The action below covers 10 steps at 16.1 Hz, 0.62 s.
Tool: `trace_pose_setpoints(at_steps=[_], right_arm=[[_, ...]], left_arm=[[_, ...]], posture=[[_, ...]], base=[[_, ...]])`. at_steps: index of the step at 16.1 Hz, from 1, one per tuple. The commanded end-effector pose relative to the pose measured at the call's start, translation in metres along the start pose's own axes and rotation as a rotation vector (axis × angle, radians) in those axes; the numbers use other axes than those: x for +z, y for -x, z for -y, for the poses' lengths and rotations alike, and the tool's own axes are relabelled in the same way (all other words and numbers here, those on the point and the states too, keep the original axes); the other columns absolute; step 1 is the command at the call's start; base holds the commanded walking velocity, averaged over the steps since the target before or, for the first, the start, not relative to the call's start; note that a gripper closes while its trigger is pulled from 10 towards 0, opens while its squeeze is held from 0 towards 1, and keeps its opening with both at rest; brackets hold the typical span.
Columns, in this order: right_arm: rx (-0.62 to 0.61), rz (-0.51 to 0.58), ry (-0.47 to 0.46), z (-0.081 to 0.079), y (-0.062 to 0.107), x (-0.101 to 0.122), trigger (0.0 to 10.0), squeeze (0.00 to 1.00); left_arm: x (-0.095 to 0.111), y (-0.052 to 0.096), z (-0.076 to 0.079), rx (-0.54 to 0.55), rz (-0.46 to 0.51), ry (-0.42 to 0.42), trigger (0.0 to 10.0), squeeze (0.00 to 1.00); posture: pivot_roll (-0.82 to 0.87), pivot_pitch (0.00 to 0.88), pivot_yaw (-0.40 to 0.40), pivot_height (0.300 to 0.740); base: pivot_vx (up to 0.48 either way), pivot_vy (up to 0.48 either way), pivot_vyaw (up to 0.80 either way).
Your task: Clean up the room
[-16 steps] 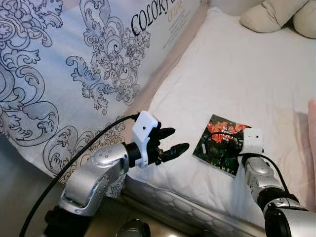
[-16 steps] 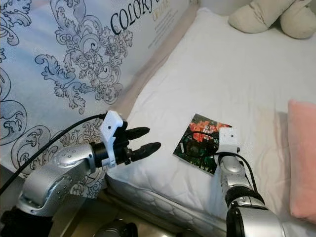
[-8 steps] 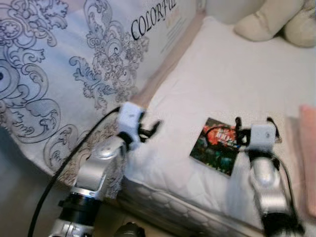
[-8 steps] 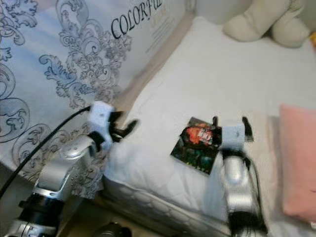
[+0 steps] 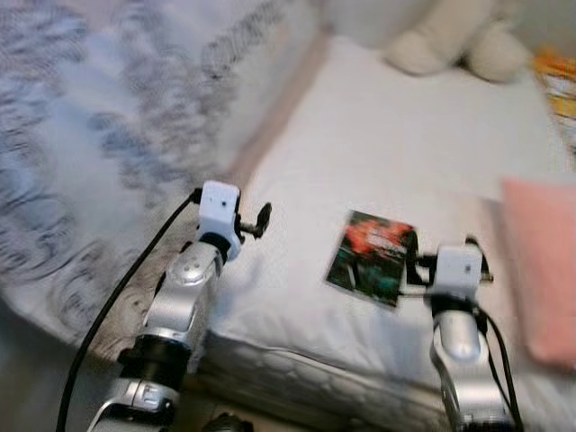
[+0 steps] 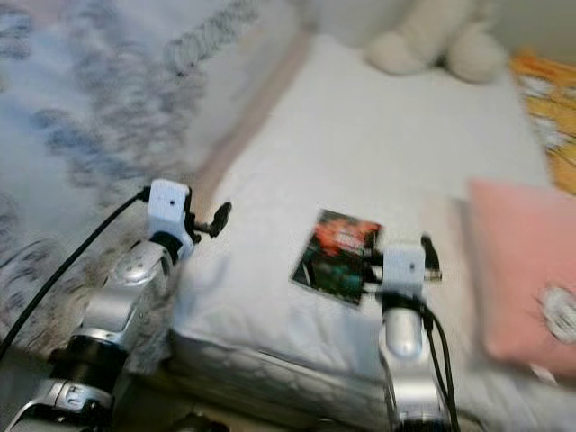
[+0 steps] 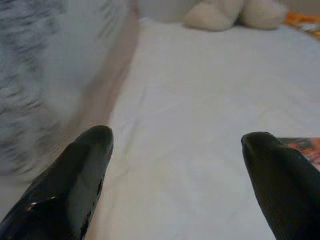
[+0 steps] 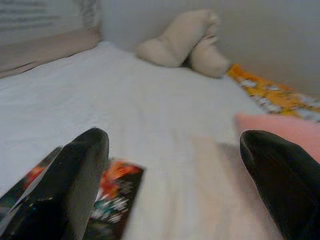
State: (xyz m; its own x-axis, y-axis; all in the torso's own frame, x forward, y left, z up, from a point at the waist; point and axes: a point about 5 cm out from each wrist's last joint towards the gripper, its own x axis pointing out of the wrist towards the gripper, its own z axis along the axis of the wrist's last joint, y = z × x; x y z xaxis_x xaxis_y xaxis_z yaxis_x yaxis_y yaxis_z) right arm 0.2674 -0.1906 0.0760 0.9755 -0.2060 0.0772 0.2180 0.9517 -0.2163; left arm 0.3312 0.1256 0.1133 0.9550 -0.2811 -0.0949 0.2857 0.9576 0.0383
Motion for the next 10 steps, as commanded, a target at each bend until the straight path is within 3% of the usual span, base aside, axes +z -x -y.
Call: trace_pose_setpoints(at_steps=[1, 2, 4, 7, 8, 10], right_arm=[[0.010, 0.032, 0.027, 0.000, -0.005, 0.009, 10.0, 1.00], [0.040, 0.074, 0.053, -0.005, -0.008, 0.016, 10.0, 1.00], [0.038, 0.074, 0.008, -0.008, -0.006, 0.018, 10.0, 1.00], [-0.017, -0.072, -0.180, -0.003, 0.008, -0.005, 10.0, 1.00], [-0.028, -0.104, -0.235, -0.002, 0.009, -0.009, 10.0, 1.00], [0.000, -0.066, -0.195, -0.004, 0.005, -0.002, 10.0, 1.00]], left_arm=[[0.004, -0.004, 0.001, 0.012, 0.020, -0.029, 10.0, 0.00], [0.004, -0.005, 0.001, 0.030, 0.028, -0.059, 10.0, 0.00], [0.000, -0.002, -0.002, 0.084, 0.042, -0.065, 10.0, 0.00], [-0.001, 0.006, 0.002, 0.092, 0.073, 0.024, 10.0, 0.00], [-0.002, 0.008, 0.003, 0.093, 0.077, 0.060, 10.0, 0.00], [-0.001, 0.007, 0.004, 0.116, 0.078, 0.085, 10.0, 0.00]], posture=[[0.07, 0.000, -0.012, 0.740], [0.07, 0.000, -0.010, 0.740], [0.07, 0.000, -0.011, 0.740], [0.07, 0.000, 0.013, 0.740], [0.07, 0.000, 0.021, 0.740], [0.05, 0.000, 0.023, 0.740]], base=[[0.000, 0.000, -0.66], [0.000, 0.000, -0.68], [0.000, 0.000, -0.68], [0.000, 0.000, -0.69], [0.000, -0.398, -0.69], [0.000, -0.463, -0.35]])
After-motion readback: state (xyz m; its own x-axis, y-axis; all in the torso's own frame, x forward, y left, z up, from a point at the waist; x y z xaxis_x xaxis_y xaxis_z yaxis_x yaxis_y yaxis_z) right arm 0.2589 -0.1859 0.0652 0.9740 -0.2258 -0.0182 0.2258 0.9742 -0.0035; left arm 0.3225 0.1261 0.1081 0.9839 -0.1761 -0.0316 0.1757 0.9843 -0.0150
